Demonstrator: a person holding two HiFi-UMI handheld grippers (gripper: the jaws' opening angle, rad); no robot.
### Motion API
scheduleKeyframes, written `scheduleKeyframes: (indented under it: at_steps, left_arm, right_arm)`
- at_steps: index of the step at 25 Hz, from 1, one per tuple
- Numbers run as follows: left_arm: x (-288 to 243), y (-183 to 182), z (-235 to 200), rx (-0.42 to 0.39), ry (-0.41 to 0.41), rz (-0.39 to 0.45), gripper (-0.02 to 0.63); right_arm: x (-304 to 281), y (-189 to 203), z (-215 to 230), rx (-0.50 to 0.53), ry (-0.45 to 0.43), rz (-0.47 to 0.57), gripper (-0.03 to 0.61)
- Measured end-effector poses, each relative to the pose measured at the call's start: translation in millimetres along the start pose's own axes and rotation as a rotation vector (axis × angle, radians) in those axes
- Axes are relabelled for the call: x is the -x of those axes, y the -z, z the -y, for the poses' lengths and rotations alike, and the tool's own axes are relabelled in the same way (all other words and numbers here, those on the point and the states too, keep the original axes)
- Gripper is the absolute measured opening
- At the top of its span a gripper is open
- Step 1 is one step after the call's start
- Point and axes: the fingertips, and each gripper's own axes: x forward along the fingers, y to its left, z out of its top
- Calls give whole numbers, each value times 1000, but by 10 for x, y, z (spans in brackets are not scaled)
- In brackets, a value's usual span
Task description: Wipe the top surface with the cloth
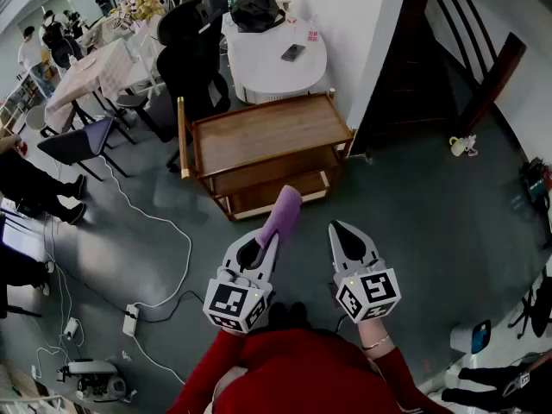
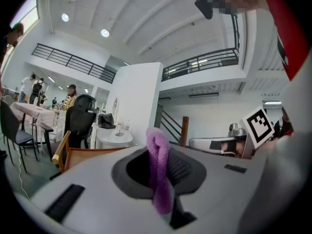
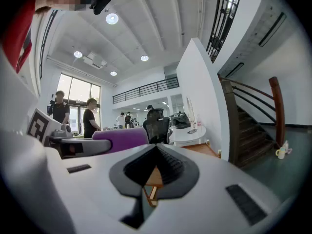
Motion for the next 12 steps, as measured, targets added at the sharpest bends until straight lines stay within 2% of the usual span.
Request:
scheduleKeyframes:
  at_steps: [12]
  left_arm:
    - [-84, -13, -18, -17, -13, 6, 52]
  right_arm:
    - [-80, 16, 16, 20, -15, -21, 11]
